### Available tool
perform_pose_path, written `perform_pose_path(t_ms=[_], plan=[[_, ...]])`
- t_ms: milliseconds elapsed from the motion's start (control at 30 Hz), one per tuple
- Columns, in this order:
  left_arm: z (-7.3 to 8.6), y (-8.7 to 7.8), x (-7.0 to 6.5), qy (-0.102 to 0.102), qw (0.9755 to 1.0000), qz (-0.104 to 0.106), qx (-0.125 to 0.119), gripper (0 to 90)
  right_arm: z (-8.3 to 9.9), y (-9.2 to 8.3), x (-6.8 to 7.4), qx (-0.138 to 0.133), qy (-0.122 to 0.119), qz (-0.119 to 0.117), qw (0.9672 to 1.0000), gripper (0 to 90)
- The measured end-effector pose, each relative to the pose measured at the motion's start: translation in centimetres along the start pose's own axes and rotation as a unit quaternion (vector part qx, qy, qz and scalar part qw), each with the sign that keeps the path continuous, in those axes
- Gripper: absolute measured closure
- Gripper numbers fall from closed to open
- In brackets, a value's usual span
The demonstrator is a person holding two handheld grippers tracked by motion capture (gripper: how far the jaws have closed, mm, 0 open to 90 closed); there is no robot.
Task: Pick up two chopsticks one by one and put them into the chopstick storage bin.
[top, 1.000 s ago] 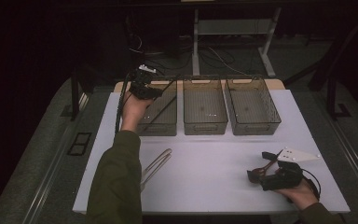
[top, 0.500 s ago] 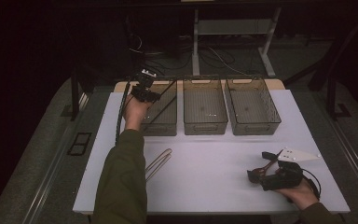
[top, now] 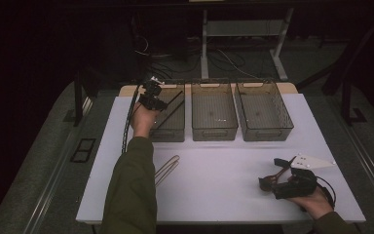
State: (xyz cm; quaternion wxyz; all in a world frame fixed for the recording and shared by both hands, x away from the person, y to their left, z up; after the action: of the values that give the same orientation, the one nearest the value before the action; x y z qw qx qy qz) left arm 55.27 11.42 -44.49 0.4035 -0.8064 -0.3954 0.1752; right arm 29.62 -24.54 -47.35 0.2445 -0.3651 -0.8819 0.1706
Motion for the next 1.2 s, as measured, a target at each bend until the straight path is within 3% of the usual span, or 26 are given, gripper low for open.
perform_pose_path(t_ms=[333,500,567,733,1067,1200], plan=[[0.2,-0.2,-0.4,0.009,0.9999,0.004,-0.005,76.8,0.0,0.0,0.0,0.000,0.000,0.001,1.0000,2.1],[-0.3,-1.4,-1.2,0.034,0.9992,0.015,-0.015,70.7,-0.1,0.1,-0.1,0.000,0.003,0.003,1.0000,2.2],[-0.6,-1.8,-1.7,0.029,0.9989,0.026,-0.028,67.3,0.0,0.1,-0.1,0.001,0.007,0.004,1.0000,2.2],[-0.8,-3.0,-2.8,0.057,0.9966,0.041,-0.043,59.5,0.0,0.1,-0.1,0.002,0.005,0.005,1.0000,2.2],[-0.8,-6.1,-5.1,0.064,0.9895,0.077,-0.105,48.0,0.1,0.0,0.0,0.004,0.003,0.004,1.0000,2.2],[-0.5,-7.5,-6.2,0.071,0.9873,0.083,-0.115,45.3,0.1,0.0,0.0,0.003,0.001,0.005,1.0000,2.2]])
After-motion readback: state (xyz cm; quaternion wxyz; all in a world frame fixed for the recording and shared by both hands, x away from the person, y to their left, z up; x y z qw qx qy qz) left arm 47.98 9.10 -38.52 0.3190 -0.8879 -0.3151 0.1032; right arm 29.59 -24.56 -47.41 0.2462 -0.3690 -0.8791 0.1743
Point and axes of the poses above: each handheld gripper's, and its own axes: y roughly forward along the jaws, z roughly out of its underside, x roughly to its left, the point moved 8 cm from there along y, roughly forward along the jaws, and after that the axes turned 9 degrees about y, right-handed, at the moved point
